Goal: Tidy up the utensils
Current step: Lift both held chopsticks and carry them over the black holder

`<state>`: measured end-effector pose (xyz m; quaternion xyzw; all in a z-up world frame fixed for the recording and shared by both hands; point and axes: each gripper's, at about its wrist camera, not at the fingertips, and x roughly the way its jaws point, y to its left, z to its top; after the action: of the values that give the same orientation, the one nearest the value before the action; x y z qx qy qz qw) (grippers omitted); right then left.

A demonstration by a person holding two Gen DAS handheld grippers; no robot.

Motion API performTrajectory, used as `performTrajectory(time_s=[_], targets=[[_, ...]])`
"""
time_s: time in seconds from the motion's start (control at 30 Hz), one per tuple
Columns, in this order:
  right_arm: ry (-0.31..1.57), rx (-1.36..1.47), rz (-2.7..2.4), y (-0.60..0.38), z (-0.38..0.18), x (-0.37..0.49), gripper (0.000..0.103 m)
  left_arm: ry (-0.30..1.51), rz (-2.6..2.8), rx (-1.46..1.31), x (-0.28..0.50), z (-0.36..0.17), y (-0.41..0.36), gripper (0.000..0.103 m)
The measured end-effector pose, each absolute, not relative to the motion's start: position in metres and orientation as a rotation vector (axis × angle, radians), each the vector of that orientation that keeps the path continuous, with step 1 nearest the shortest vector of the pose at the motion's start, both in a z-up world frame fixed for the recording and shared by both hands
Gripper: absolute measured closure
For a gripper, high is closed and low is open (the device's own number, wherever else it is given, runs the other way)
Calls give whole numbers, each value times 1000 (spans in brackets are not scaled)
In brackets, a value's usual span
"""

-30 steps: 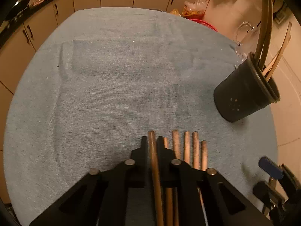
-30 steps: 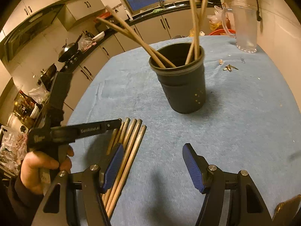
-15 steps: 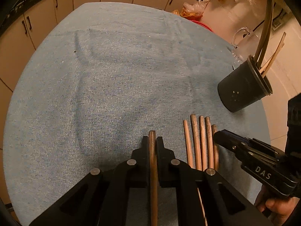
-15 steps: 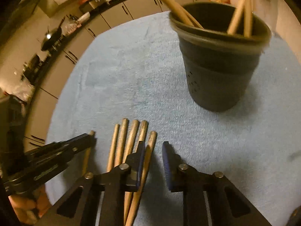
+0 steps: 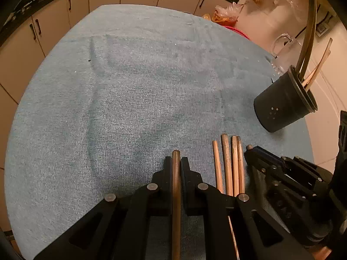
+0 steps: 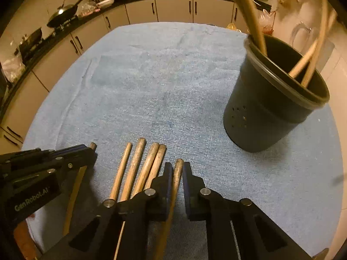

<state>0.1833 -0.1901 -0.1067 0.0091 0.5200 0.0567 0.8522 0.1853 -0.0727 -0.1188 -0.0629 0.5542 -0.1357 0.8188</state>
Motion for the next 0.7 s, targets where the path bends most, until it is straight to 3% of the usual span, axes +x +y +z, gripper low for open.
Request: performTrajectory(time_s=[0.23,0.7], targets=[[966,152,242,-216,-69,150,95,1078,-301,-191,170,-103,-62,96],[653,208,371,-248,39,80,95,810,-362,-229,117,15,-44,96]])
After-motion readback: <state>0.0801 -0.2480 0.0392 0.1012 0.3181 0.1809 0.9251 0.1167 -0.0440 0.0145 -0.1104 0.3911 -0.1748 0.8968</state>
